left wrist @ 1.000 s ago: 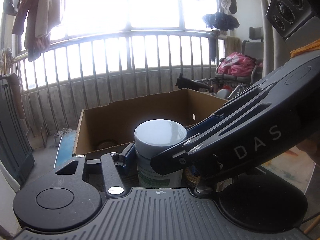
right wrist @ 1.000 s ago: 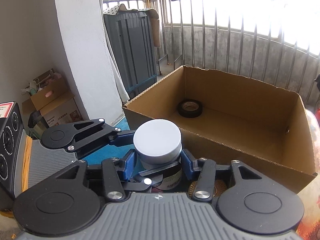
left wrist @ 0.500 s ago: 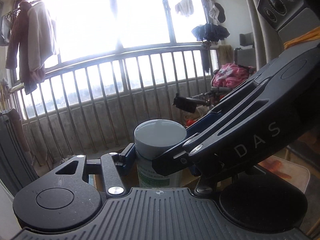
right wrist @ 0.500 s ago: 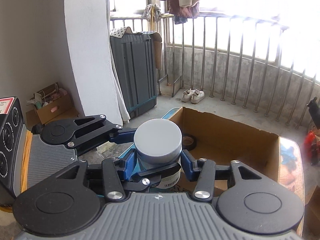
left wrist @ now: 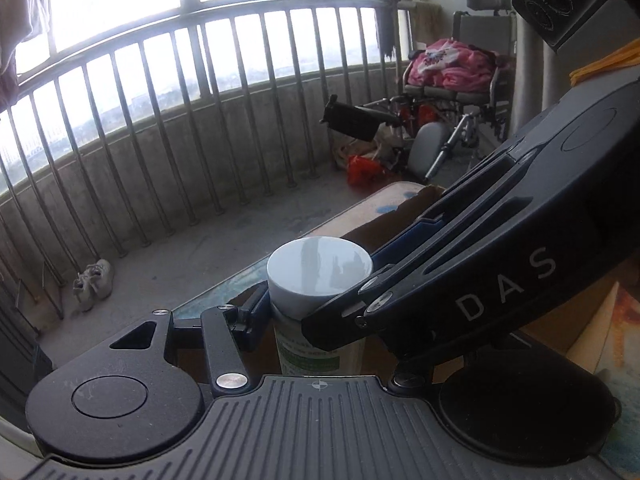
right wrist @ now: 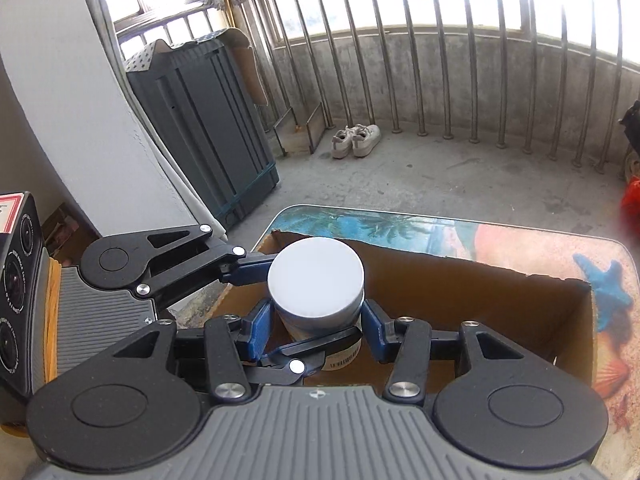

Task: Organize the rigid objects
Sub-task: 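Carry the white jar into the box and release it upright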

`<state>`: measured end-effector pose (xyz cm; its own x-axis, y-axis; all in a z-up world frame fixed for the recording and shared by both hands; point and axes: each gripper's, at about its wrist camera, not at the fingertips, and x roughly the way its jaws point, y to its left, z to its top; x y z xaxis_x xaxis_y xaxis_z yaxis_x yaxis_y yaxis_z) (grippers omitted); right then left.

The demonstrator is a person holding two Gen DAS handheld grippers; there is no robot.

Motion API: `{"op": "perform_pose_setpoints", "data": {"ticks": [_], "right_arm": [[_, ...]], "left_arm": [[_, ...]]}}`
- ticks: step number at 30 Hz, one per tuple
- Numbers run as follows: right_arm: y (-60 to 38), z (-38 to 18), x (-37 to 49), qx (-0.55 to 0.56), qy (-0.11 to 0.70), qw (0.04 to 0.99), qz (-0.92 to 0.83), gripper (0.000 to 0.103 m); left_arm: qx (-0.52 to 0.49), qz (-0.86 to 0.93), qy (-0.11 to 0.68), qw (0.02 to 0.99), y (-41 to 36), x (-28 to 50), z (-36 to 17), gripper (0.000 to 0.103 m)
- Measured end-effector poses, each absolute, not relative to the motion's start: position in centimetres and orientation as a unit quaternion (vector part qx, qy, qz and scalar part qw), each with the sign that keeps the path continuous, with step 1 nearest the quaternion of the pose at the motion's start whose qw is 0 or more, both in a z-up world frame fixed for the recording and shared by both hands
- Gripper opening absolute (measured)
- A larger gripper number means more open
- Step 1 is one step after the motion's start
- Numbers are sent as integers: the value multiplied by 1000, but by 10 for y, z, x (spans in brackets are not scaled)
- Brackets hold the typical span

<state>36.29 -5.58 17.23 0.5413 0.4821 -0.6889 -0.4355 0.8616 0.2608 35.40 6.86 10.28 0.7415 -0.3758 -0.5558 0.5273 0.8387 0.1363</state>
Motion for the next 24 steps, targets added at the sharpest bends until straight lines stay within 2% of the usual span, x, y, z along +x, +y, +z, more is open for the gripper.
{"op": "perform_pose_setpoints", "data": {"ticks": [7, 11, 15, 19, 24], "right_arm": [[-63, 139, 410, 60, 426, 869, 244, 51], [-65, 126, 418, 73, 434, 864, 245, 51], [-67, 121, 424, 75, 443, 859, 245, 51], [-65, 124, 420, 45, 434, 867, 242, 51], [-59, 126, 417, 27, 425, 869, 252, 50]], "left_arm": [[132, -249, 330, 901, 68, 396, 88, 52], [184, -260, 331, 888, 63, 396, 81, 53], [192, -266, 335, 883, 60, 397, 83, 53], [223, -280, 353, 865, 51, 397, 79, 59], [244, -261, 358, 863, 50, 396, 78, 60]]}}
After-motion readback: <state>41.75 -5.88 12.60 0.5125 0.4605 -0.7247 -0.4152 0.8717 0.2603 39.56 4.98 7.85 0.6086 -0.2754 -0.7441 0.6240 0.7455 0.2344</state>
